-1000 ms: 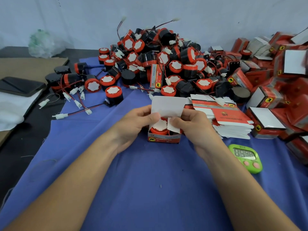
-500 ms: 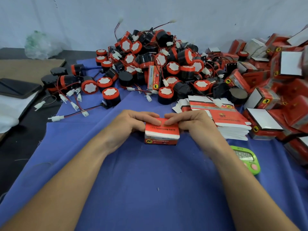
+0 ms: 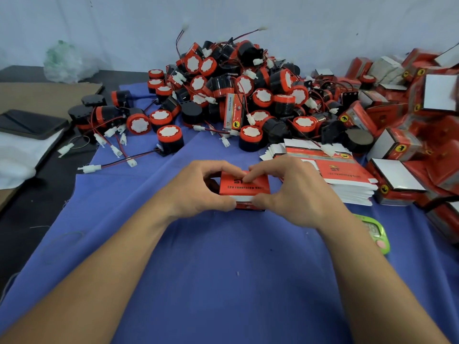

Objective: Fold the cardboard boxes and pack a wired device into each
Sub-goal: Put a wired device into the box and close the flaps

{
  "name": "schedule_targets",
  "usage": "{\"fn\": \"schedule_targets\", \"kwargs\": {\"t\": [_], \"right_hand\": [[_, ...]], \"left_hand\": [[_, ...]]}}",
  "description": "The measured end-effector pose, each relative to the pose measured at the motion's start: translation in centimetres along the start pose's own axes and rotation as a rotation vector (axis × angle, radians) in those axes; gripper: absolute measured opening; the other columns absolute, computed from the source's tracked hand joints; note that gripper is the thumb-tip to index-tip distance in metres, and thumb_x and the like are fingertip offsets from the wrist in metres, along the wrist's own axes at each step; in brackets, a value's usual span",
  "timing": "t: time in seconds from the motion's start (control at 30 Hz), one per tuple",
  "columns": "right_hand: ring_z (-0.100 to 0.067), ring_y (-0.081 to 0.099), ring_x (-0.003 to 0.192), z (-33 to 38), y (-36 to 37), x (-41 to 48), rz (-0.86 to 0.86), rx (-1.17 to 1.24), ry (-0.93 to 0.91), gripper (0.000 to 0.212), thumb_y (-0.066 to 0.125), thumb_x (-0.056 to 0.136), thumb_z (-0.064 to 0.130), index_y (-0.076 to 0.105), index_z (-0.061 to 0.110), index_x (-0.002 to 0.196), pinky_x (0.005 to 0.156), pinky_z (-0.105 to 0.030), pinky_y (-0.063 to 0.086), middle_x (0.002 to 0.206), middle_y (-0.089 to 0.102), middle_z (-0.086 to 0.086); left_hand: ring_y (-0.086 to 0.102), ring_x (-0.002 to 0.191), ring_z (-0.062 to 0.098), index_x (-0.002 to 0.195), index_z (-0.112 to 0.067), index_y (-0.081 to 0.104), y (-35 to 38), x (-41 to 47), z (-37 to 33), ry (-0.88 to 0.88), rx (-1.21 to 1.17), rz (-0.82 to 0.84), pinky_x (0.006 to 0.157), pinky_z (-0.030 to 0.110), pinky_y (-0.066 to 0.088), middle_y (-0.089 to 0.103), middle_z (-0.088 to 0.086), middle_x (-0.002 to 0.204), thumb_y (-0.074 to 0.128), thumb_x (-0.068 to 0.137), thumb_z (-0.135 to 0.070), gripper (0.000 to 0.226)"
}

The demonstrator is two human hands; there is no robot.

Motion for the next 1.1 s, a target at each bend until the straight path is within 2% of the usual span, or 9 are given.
{"fn": "schedule_targets", "kwargs": {"t": [0.17,0.27,0.4,0.6,0.7,0.77,0.87,0.97,1.1], "right_hand": [[-0.015,0.067,0.096,0.4,0.2,-0.2,0.007,-0.04,-0.016,0.028,0.078,0.081,0.029,0.072,0.045,0.102,0.087,-0.041,0.056,0.105,0.072,0.011],[-0.01,0.066,0.094,0.2,0.1,-0.2,0.037,-0.055,-0.012,0.029,0.076,0.083,0.03,0.068,0.048,0.105,0.085,-0.04,0.057,0.103,0.071,0.015],[-0.005,0.066,0.085,0.3,0.0,-0.3,0.039,-0.042,-0.018,0.031,0.072,0.087,0.029,0.066,0.049,0.11,0.078,-0.036,0.057,0.107,0.069,0.021],[-0.003,0.063,0.091,0.3,0.0,-0.4,0.002,-0.041,-0.019,0.032,0.067,0.092,0.033,0.067,0.05,0.119,0.078,-0.022,0.052,0.108,0.07,0.022],[-0.005,0.064,0.092,0.3,0.1,-0.5,0.011,-0.045,-0.004,0.031,0.063,0.097,0.037,0.066,0.049,0.126,0.079,-0.028,0.054,0.112,0.071,0.018],[0.001,0.062,0.083,0.3,0.2,-0.6,0.023,-0.065,0.005,0.031,0.059,0.101,0.038,0.065,0.048,0.13,0.065,-0.016,0.047,0.112,0.072,0.015],[0.004,0.058,0.072,0.5,0.2,-0.6,0.027,-0.078,0.019,0.031,0.054,0.103,0.037,0.065,0.048,0.131,0.053,-0.016,0.038,0.105,0.072,0.012],[0.0,0.06,0.082,0.6,0.1,-0.6,0.021,-0.039,0.026,0.031,0.053,0.105,0.035,0.066,0.046,0.13,0.063,-0.018,0.043,0.1,0.072,0.015],[0.004,0.058,0.102,0.2,0.6,-0.7,-0.013,0.043,0.04,0.031,0.059,0.103,0.028,0.069,0.042,0.128,0.075,-0.002,0.041,0.116,0.068,0.023]], "left_hand": [[0.071,0.11,0.006,0.11,-0.047,0.079,-0.4,0.1,0.4,-0.01,0.011,-0.057,0.095,0.045,0.06,0.071,-0.023,0.124,0.084,0.066,-0.029,0.048],[0.069,0.113,0.002,0.113,-0.05,0.077,-0.4,0.0,0.3,0.0,0.021,-0.046,0.096,0.041,0.06,0.072,-0.023,0.123,0.085,0.064,-0.038,0.052],[0.069,0.11,-0.002,0.124,-0.048,0.071,-0.4,0.0,0.3,0.005,0.083,-0.065,0.094,0.035,0.06,0.072,-0.026,0.119,0.091,0.065,-0.035,0.064],[0.071,0.106,-0.001,0.124,-0.043,0.074,-0.8,0.0,0.3,0.028,0.082,-0.085,0.086,0.025,0.061,0.074,-0.025,0.114,0.09,0.078,-0.03,0.051],[0.07,0.106,-0.004,0.122,-0.046,0.075,-1.0,0.0,0.3,0.015,0.062,-0.099,0.085,0.02,0.058,0.074,-0.027,0.114,0.087,0.082,-0.038,0.042],[0.069,0.107,-0.004,0.12,-0.046,0.075,-1.1,0.1,0.2,0.006,0.066,-0.12,0.087,0.02,0.057,0.074,-0.026,0.114,0.084,0.078,-0.048,0.043],[0.07,0.107,-0.002,0.124,-0.042,0.075,-1.1,0.0,0.0,0.017,0.08,-0.104,0.088,0.021,0.058,0.075,-0.023,0.115,0.085,0.075,-0.047,0.05],[0.071,0.102,-0.002,0.126,-0.039,0.072,-0.7,-0.2,-0.1,0.038,0.144,-0.084,0.085,0.019,0.059,0.075,-0.023,0.112,0.093,0.071,-0.029,0.06],[0.068,0.101,-0.008,0.119,-0.046,0.073,-0.9,-0.3,-0.4,0.066,0.218,-0.211,0.081,0.012,0.054,0.073,-0.03,0.107,0.093,0.065,-0.038,0.059]]}}
Point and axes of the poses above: each hand's wrist, its own x-axis towards the middle knuckle, its own y-axis out of the palm, z = x × y, the point moved 9 cm from there along x, towards the middle knuckle
